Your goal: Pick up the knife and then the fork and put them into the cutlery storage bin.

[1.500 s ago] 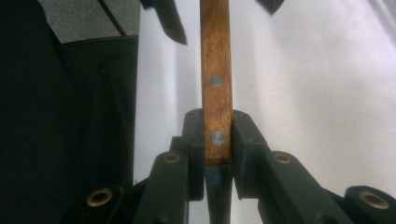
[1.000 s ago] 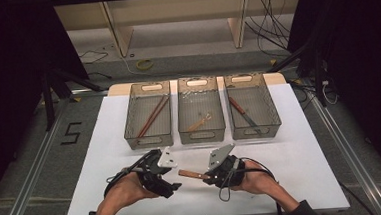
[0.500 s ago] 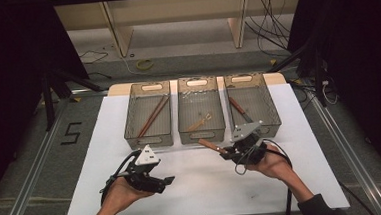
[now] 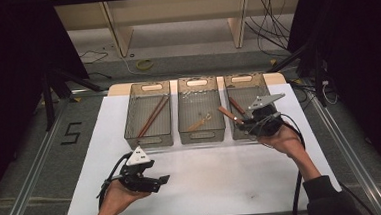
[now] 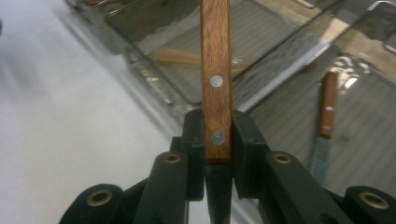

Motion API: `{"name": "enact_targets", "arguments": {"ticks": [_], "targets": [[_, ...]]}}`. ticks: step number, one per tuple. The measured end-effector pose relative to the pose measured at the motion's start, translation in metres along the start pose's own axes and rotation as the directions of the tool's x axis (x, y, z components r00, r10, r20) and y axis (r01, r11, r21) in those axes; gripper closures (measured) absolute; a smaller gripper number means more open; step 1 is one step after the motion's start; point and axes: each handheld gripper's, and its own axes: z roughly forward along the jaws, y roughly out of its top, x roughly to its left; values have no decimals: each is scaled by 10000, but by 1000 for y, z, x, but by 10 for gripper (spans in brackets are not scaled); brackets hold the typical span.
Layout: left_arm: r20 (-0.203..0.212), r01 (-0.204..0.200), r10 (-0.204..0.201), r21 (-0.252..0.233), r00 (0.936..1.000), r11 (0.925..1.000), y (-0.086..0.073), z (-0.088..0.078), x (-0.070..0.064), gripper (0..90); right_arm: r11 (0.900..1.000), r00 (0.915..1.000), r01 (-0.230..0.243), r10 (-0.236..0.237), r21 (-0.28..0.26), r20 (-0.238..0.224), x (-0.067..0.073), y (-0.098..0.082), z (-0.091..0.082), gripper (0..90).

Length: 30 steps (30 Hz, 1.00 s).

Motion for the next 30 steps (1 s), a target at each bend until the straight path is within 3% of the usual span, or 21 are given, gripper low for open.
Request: {"name": "enact_targets", "arguments": {"ticks": [14,30], "targets": [[-233,163,-166,-121,9996,9998,-6,-3,3,192,9947,9908,-1027,1027,-50,887,-43,20,6,780],[-294,300,-309,-299,9991,9991,-10,-5,4,186,9768,9639,-2122,2042,296,1711,-78,30,34,779]]}}
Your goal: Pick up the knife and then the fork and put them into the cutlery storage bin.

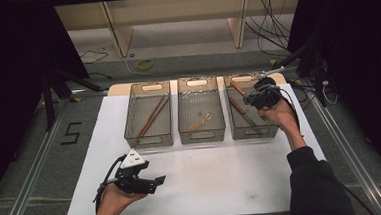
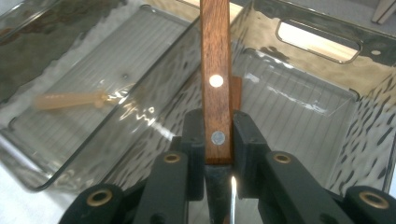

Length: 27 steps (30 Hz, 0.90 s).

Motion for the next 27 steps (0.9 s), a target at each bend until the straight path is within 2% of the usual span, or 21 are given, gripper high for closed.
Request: {"name": "enact_targets", "arguments": {"ticks": [16,27], "targets": [[-3,37,-37,-132,10000,9999,-2,-1,1,185,9959,9957,-846,832,326,406,-16,-1,21,778],[-35,38,-39,-102,10000,9999,-2,-1,2,184,9924,9916,-1079,1032,595,774,-21,-3,34,773]]}}
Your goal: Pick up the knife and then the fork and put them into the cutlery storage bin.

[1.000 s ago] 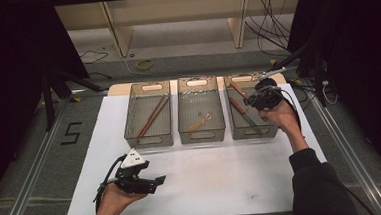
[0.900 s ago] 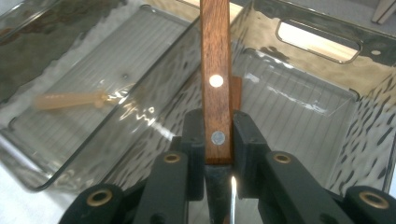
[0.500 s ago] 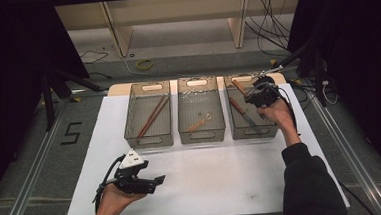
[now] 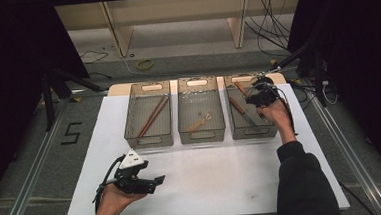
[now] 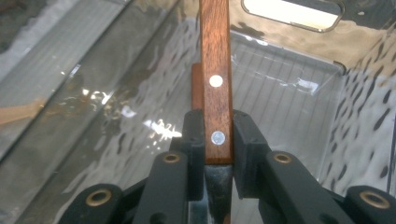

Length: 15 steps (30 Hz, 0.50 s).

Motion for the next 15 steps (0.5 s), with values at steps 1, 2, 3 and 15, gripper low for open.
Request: {"name": "enact_targets", "arguments": {"ticks": [1,2,3,15], "targets": [[11,5,-5,19,10000,10000,0,0,0,184,10000,10000,-43,42,21,28,0,0,1,772],[14,8,-8,20,10000,10000,0,0,0,184,10000,10000,-71,71,27,26,-1,0,2,771],[12,49,-49,-17,10000,10000,0,0,0,184,9999,10000,-89,89,58,9,-1,0,3,767],[0,94,-94,-56,10000,9999,0,-1,1,181,9997,9988,62,-73,-227,-479,9,4,-9,567]]}}
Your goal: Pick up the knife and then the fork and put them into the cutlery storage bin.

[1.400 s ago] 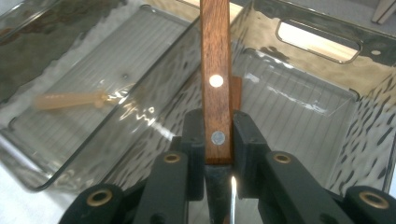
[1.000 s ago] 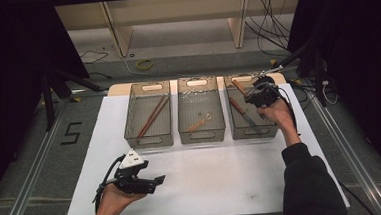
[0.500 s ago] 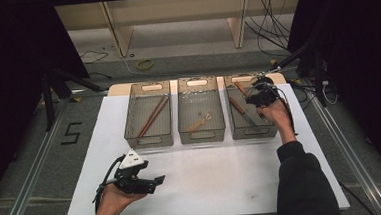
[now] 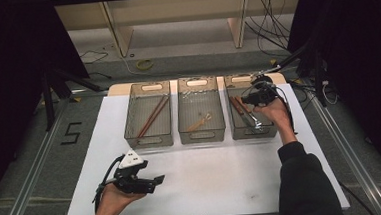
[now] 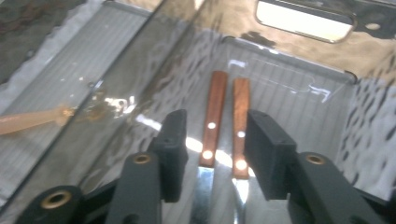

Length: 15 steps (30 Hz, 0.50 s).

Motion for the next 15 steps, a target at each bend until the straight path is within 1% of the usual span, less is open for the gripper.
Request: {"name": "enact_targets", "arguments": {"ticks": [1,3,6,7,9,11,12,15], "targets": [[0,6,-6,-2,10000,10000,0,0,0,180,10000,9999,45,-46,-51,-99,2,-1,-1,559],[23,67,-67,-35,10000,10000,0,0,1,180,9998,9995,137,-142,-174,-267,6,-3,-5,510],[46,129,-129,-44,9999,9999,-1,0,2,180,9989,9983,249,-270,-407,-522,13,-7,-11,485],[43,131,-131,-53,9999,9999,-1,0,2,179,9983,9974,244,-279,-528,-670,16,-8,-14,483],[66,193,-192,-124,9998,9997,-1,-1,2,180,9966,9952,434,-492,-694,-844,22,-12,-19,476],[86,231,-229,-166,9997,9996,-1,-1,3,180,9957,9926,571,-644,-727,-1025,29,-16,-23,446],[89,250,-248,-186,9997,9995,-1,-1,3,180,9949,9908,599,-691,-806,-1162,33,-19,-25,444],[140,303,-300,-188,9995,9994,-1,-1,4,180,9916,9867,719,-865,-1076,-1379,44,-26,-32,413]]}}
